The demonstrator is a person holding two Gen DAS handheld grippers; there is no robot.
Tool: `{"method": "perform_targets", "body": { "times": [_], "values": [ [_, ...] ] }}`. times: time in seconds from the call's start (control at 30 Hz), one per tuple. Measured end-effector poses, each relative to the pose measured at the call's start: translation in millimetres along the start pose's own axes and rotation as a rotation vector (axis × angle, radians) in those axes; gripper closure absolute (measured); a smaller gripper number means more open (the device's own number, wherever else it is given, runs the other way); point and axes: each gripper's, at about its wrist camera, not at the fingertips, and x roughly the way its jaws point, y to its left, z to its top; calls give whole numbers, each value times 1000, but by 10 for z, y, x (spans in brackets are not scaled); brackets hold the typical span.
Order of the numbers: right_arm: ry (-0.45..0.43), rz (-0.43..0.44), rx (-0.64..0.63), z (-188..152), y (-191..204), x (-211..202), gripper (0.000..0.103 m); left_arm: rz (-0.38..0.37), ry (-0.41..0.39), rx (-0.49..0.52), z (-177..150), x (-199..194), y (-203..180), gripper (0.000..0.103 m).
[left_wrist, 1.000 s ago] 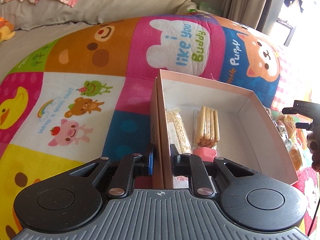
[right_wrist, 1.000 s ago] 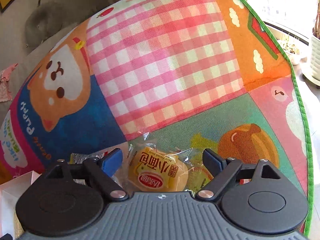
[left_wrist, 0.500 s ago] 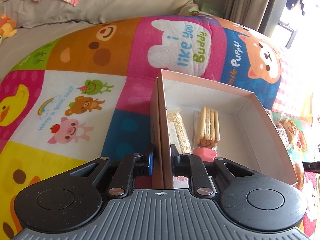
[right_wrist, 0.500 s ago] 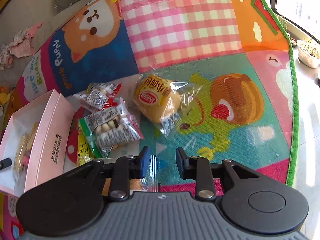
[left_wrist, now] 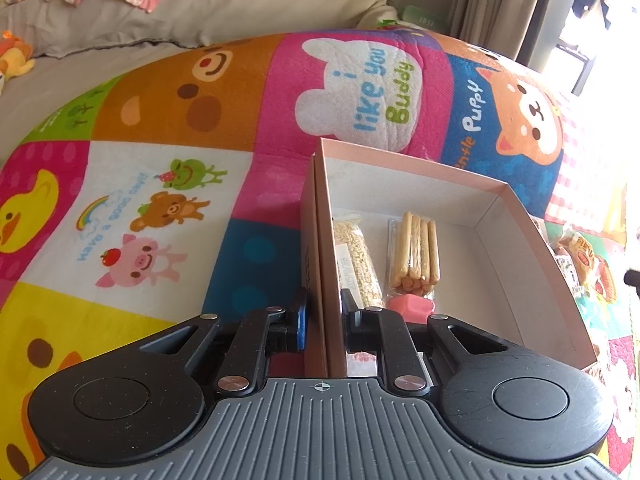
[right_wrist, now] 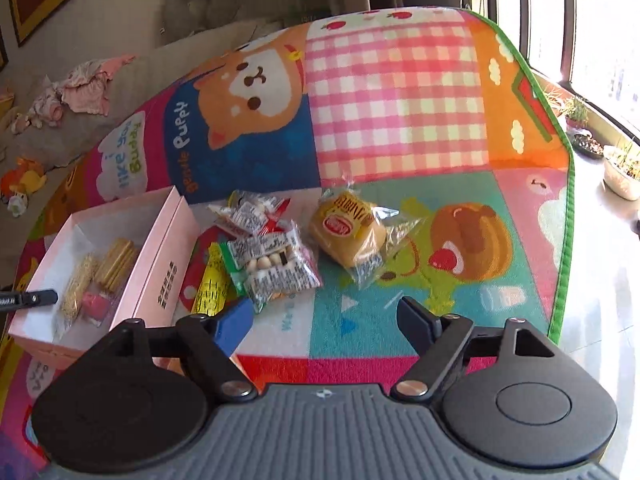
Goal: Organize objects
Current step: 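Move the right gripper to the wrapped bread bun and grasp it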
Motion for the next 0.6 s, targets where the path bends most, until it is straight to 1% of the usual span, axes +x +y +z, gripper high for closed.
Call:
{"method": "perform_targets", "body": {
  "times": [0.07, 0.17, 0.23, 0.27, 0.3, 0.33, 0.37, 0.43, 0.5, 0.6],
  "values": [
    [-12, -23, 60, 234, -98, 279, 6, 0, 0, 0, 1, 0, -1, 85],
    [-7, -69, 149, 508, -235, 747, 6, 0, 3, 1, 2, 2, -1, 85],
    [5, -101, 165, 612, -267, 1001, 7, 0, 5, 3, 2, 4, -3, 85],
    [21, -110, 151, 640, -257, 1095, 13, -1, 6, 3, 2, 3, -2, 85],
    [43, -114, 129, 650, -237, 1164, 26, -2, 6, 2, 2, 2, 2, 85],
    [70, -110, 105, 638, -215, 1213, 33, -4, 6, 1, 1, 1, 6, 85],
    [79, -97, 97, 611, -208, 1208, 41, -7, 6, 0, -1, 1, 10, 85],
    [89, -93, 97, 523, -229, 1101, 43, -10, 4, -2, -4, 1, 16, 85],
    [115, -67, 126, 384, -310, 947, 49, -12, 2, -4, -5, 2, 19, 84],
    [159, -2, 202, 80, -448, 660, 49, -16, -3, -10, -9, 2, 29, 84]
  ]
}}
